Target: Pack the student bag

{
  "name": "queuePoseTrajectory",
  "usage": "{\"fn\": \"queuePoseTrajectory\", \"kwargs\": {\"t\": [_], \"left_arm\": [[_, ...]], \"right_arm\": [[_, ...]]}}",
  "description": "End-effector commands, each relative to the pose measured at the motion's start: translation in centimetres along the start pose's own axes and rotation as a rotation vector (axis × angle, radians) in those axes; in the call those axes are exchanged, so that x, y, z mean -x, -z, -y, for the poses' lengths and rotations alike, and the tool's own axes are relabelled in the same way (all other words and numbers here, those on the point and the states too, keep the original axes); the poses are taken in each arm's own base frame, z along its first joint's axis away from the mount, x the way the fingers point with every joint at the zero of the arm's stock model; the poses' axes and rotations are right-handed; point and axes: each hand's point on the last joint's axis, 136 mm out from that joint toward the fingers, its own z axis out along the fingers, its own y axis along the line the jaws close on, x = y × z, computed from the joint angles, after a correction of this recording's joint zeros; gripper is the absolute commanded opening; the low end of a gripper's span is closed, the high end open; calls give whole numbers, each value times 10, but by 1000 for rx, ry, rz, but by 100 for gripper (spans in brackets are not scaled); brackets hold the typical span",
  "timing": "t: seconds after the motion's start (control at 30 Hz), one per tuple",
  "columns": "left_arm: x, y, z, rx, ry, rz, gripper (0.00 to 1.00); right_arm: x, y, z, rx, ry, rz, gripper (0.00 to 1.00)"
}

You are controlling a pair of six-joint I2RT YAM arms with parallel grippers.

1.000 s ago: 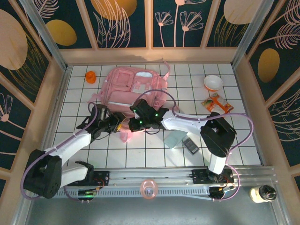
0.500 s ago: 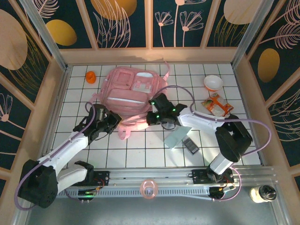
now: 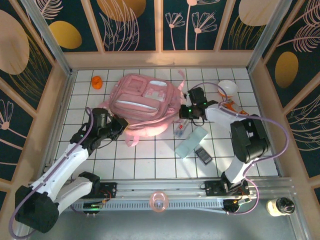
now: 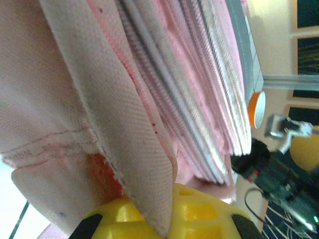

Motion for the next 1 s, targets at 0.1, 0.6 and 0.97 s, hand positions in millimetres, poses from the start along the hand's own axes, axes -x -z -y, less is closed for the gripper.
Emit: {"fn": "queuePoseTrajectory", "kwargs": {"t": [0.1,0.6,0.97], "left_arm": [[-3,22,-19,17,43,36,0],[41,41,41,-91,-516,290,63],[-5,25,66,-194,-1695,26,69]], "right_arm": [[44,-9,43,-102,-33,112,0],[18,83,-27,16,32,314,53],[-5,119,-87,268,-17,490,53]]}}
